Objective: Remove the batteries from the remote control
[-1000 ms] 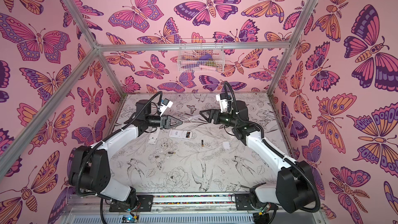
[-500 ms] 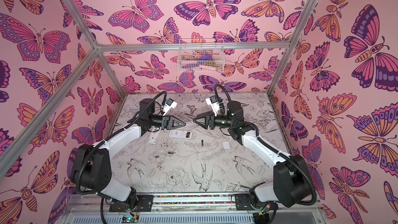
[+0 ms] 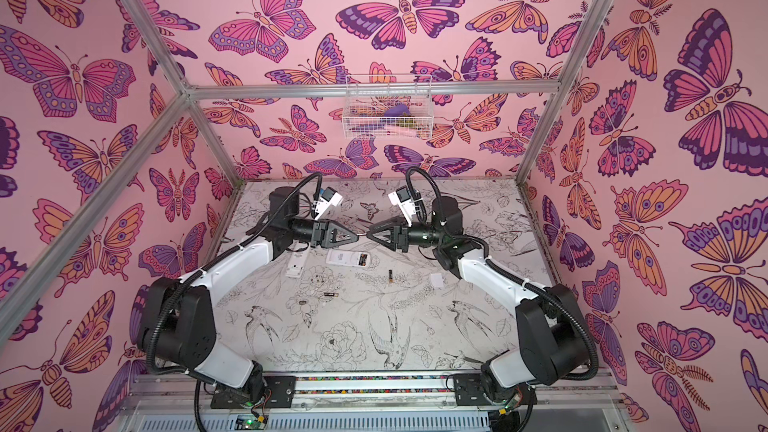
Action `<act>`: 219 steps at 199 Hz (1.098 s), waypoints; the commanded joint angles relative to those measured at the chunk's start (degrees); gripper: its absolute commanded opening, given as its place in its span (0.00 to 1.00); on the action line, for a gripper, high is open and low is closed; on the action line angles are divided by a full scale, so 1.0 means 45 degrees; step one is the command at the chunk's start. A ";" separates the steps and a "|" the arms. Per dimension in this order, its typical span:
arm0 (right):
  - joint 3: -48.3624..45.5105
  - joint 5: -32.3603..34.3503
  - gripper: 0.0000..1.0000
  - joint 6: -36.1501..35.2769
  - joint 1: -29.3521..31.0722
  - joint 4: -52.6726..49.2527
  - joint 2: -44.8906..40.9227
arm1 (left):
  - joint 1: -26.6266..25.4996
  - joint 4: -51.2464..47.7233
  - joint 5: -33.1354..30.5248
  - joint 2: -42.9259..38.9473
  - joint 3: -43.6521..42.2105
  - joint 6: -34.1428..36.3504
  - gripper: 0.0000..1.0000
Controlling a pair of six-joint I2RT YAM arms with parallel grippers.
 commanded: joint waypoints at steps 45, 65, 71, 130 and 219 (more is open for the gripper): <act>-0.0057 -0.0856 0.00 -0.0450 0.0437 -0.0251 0.0088 | 0.0169 0.0633 -0.0954 0.0010 -0.0152 0.0257 0.10; -0.0415 -0.0536 0.00 -0.0812 0.0295 -0.0538 -0.0471 | 0.0959 0.0175 -0.1407 -0.0021 -0.0051 0.0646 0.23; -0.0511 -0.0388 0.00 -0.1065 0.0226 -0.0908 -0.0632 | 0.1184 -0.0195 -0.1573 -0.0017 0.0007 0.1053 0.28; -0.0301 0.1470 0.00 -0.3245 -0.0308 -0.5621 -0.1095 | 0.1894 -0.7030 -0.6428 0.0057 0.2024 0.7822 0.62; 0.0491 0.4393 0.00 -0.4505 -0.0321 -0.7983 -0.0633 | 0.1605 -0.9264 -0.7857 0.1757 0.3279 1.4626 0.75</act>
